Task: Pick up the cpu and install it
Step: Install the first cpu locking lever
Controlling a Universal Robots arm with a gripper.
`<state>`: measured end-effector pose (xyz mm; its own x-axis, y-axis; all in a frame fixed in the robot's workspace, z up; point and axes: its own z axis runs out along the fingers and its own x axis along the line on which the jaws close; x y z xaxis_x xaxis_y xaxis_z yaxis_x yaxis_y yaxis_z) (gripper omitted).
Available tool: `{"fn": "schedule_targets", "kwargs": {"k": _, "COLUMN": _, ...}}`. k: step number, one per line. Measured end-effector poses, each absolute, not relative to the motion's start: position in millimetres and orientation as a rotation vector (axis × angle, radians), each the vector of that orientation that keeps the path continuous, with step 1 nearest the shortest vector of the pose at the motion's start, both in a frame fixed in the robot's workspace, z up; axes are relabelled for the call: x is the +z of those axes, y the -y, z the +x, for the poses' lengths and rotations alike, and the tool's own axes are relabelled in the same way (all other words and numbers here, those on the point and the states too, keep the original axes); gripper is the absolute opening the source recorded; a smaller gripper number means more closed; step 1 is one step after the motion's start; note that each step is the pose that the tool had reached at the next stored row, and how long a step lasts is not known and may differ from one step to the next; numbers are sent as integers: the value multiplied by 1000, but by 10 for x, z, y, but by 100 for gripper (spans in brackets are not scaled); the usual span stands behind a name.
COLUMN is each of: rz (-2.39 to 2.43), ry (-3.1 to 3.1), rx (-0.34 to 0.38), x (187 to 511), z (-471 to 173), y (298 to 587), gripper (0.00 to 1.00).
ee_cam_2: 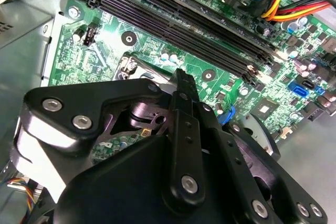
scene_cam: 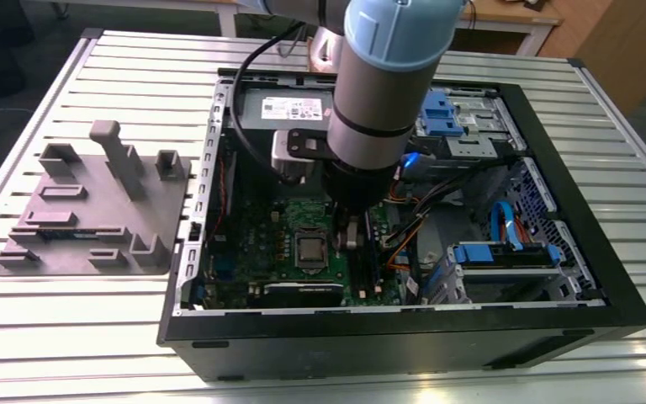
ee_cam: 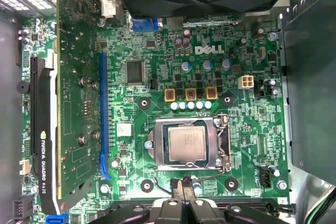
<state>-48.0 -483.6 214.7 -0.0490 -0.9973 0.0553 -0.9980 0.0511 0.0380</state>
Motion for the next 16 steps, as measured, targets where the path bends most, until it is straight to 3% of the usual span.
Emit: {"fn": "schedule_targets", "kwargs": {"k": 16, "rz": 2172, "ry": 2179, "rx": 21, "x": 2072, "z": -483, "y": 4886, "gripper": 10}}
